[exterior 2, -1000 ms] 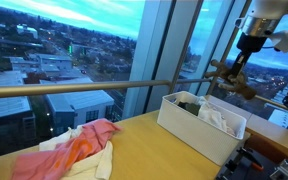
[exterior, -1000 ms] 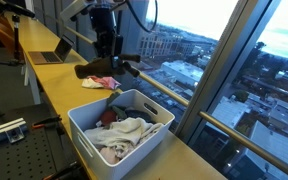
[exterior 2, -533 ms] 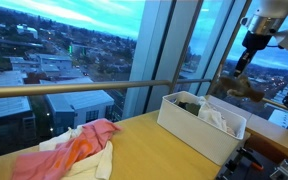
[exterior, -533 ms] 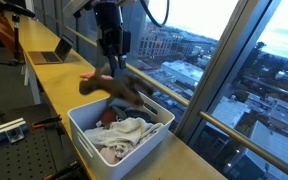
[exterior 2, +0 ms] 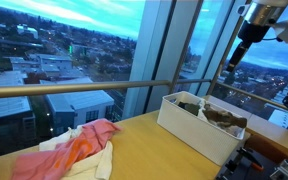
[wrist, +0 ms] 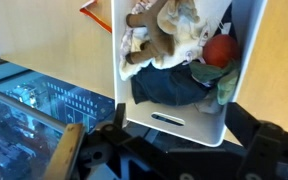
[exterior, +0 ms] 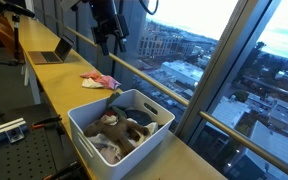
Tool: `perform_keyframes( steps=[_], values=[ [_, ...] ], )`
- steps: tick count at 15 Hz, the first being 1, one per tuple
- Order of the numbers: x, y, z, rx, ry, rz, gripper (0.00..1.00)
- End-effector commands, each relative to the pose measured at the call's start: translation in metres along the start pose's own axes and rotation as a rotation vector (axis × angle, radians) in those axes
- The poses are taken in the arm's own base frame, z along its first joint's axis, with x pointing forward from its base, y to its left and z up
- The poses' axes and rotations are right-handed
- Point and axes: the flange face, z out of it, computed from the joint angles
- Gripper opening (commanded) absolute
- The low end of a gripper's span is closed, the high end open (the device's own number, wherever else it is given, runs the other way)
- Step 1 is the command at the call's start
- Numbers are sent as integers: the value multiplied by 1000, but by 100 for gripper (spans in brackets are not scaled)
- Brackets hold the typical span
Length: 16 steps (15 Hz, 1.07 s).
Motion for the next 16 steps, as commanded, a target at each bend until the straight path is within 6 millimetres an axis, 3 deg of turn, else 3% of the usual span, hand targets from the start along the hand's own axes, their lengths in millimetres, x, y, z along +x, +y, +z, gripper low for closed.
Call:
perform_keyframes(
  steps=[1,6,10,16],
  values=[
    [45,-78,-12,28,37,-63,100],
    [103,-189,-22,91,75,-198,100],
    [149,-261,-23,159,108,-292,100],
    [196,-356,6,279,126,-385,100]
  ],
)
